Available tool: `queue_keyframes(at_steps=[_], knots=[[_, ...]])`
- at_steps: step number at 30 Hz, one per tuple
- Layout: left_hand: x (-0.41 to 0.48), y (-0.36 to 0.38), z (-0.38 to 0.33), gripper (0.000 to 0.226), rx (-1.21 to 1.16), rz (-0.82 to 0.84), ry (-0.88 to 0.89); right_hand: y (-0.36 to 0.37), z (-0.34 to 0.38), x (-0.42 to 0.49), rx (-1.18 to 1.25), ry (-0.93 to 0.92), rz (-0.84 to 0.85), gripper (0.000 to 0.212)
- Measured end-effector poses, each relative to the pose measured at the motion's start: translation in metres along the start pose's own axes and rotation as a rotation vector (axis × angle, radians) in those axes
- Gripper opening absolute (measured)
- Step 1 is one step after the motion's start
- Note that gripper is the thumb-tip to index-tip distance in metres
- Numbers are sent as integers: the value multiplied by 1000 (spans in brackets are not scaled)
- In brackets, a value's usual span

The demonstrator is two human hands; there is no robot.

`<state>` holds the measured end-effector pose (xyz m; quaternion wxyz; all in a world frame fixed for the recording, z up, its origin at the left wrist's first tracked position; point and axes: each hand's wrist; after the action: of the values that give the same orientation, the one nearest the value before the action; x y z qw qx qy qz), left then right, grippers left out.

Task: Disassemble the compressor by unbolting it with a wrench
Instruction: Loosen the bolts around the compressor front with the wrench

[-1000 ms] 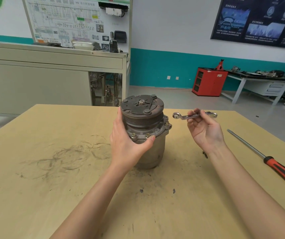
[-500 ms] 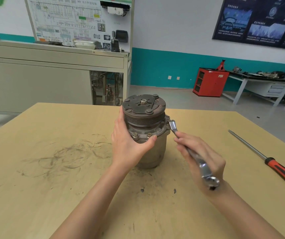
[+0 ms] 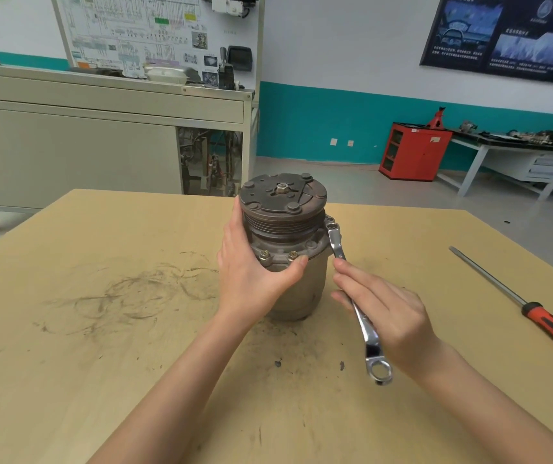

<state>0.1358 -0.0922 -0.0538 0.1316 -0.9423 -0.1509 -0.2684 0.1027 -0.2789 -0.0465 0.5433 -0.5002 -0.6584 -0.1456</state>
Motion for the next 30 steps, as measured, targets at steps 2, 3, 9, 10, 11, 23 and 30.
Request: queue_keyframes(at_steps=[2, 3, 9, 10, 11, 23, 30], knots=[[0, 0, -1, 116, -4, -1, 3, -1, -4, -4, 31, 27, 3, 18], [0, -1, -1, 116, -5, -2, 4, -1, -4, -7, 53, 56, 1, 19], [0, -1, -2, 116, -6, -4, -4, -1, 0, -17, 559, 574, -49, 18], [0, -1, -2, 116, -6, -4, -5, -2, -2, -17, 721, 689, -52, 18], [0, -1, -2, 116, -4, -3, -7, -2, -5, -16, 880, 791, -61, 20], [1, -1, -1, 116, 15, -1, -8, 48, -100, -2, 1967, 1384, 171, 16], [0, -1, -1, 116, 11, 3, -7, 91, -87, 23, 1963, 1513, 36, 21]])
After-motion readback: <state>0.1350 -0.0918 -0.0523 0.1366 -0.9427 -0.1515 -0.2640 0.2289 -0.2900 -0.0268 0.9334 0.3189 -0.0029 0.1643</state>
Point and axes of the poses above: each hand's wrist, its own x-axis towards the middle knuckle, its own y-axis out of the palm, z = x × y, and after that the axes turned 4 degrees about -x, right-handed
